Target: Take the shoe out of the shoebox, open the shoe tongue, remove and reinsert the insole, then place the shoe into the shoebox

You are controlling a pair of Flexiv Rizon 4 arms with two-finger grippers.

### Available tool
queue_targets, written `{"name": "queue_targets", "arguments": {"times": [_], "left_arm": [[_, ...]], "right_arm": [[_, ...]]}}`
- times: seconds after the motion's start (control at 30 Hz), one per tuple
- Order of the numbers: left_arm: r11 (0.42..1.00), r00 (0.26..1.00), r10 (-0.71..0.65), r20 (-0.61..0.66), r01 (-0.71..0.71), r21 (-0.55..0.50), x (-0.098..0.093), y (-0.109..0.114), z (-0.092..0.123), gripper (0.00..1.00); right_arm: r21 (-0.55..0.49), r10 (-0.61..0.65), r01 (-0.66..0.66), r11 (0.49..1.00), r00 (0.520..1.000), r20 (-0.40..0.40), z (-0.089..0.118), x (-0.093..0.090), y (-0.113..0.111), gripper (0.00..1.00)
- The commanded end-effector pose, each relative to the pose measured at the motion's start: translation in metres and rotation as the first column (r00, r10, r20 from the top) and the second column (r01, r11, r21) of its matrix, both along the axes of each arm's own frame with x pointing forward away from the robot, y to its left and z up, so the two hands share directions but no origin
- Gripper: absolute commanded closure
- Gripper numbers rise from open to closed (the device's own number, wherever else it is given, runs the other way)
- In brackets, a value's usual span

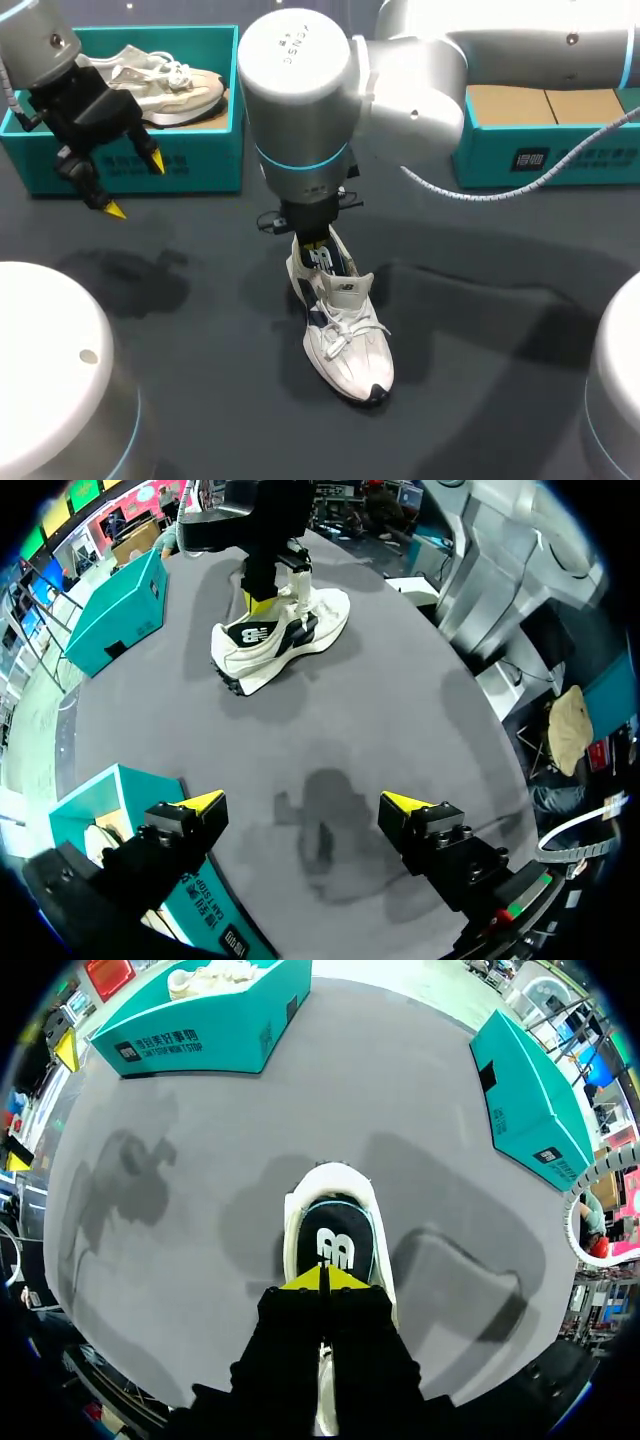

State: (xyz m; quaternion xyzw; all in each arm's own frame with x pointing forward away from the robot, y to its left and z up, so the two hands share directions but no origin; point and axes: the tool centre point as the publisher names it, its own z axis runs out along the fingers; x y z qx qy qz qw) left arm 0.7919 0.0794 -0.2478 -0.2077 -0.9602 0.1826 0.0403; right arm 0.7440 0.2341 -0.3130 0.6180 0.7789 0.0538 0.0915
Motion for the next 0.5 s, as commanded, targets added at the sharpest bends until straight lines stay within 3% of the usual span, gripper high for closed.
{"name": "queue_targets", "arguments": {"times": [0.03,0.5], "left_arm": [[1.0,1.0,0.0,0.001,0.0,0.002,0.0,0.0,0.0,0.0],[1.0,1.0,0.0,0.001,0.0,0.002,0.0,0.0,0.0,0.0]], "right_arm": [[-0.002,0.002,-0.002,1.0,1.0,0.002,-0.007,0.001,0.001,1.0],[-0.049,0.02,-0.018,0.999,0.999,0.037,-0.026,0.009,-0.006,1.0]]}}
